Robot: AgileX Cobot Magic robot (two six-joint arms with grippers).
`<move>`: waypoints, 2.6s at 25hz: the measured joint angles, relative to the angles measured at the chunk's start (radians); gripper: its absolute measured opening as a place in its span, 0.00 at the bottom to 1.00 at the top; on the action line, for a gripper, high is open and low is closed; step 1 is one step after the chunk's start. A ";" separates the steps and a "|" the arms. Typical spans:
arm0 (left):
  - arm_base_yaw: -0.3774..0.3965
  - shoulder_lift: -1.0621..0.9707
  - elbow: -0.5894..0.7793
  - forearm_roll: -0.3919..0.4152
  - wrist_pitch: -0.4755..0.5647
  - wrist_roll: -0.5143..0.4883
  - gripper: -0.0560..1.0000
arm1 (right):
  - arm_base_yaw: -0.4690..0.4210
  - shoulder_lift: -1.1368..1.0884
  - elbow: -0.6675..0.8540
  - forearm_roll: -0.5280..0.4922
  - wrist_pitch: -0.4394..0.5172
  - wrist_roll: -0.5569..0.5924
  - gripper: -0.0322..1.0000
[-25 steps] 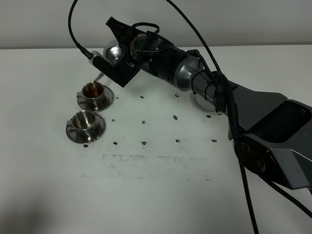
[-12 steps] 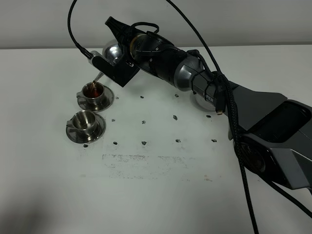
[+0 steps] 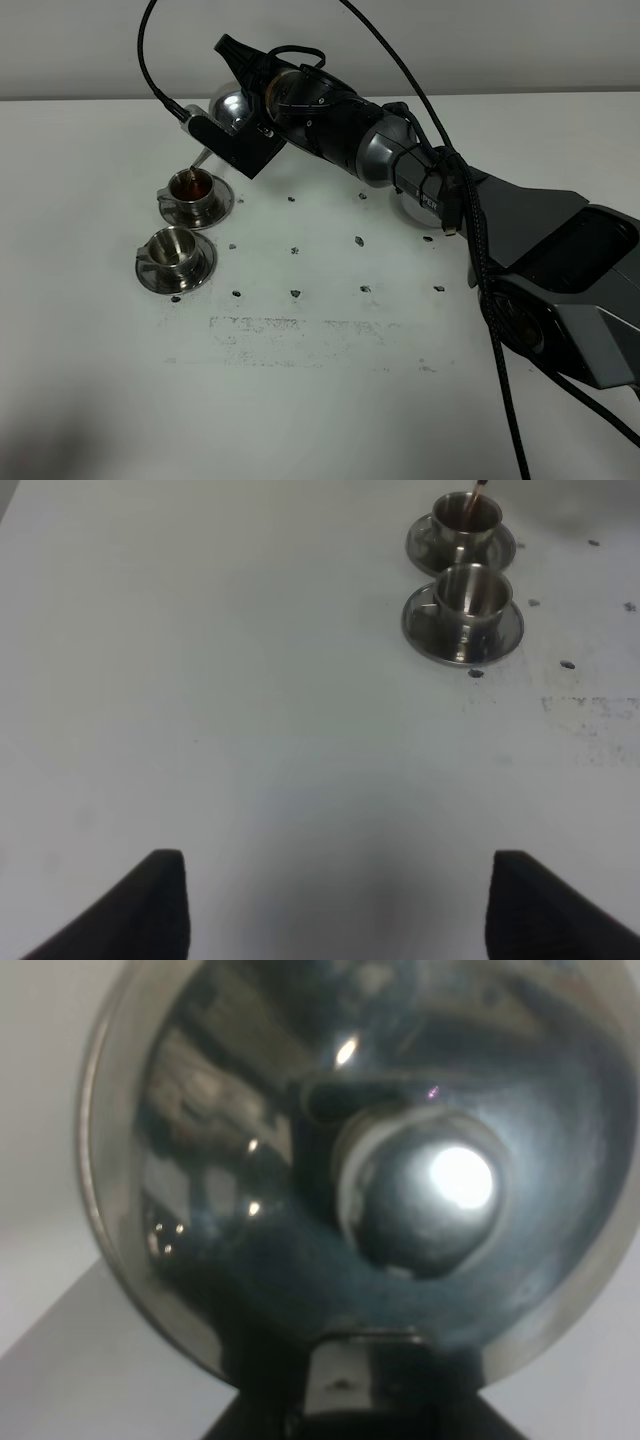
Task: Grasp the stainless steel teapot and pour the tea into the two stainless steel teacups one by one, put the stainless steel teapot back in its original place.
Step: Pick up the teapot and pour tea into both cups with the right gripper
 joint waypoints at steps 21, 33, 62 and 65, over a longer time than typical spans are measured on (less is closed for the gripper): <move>0.000 0.000 0.000 0.000 0.000 0.000 0.63 | 0.000 0.000 0.000 0.025 -0.002 0.000 0.22; 0.000 0.000 0.000 0.000 0.000 0.000 0.63 | -0.012 0.000 0.000 0.136 0.059 -0.001 0.22; 0.000 0.000 0.000 0.000 0.000 0.000 0.63 | -0.076 -0.165 0.000 0.679 0.393 0.321 0.22; 0.000 0.000 0.000 0.000 0.000 0.000 0.63 | -0.079 -0.165 0.000 0.714 0.436 0.388 0.22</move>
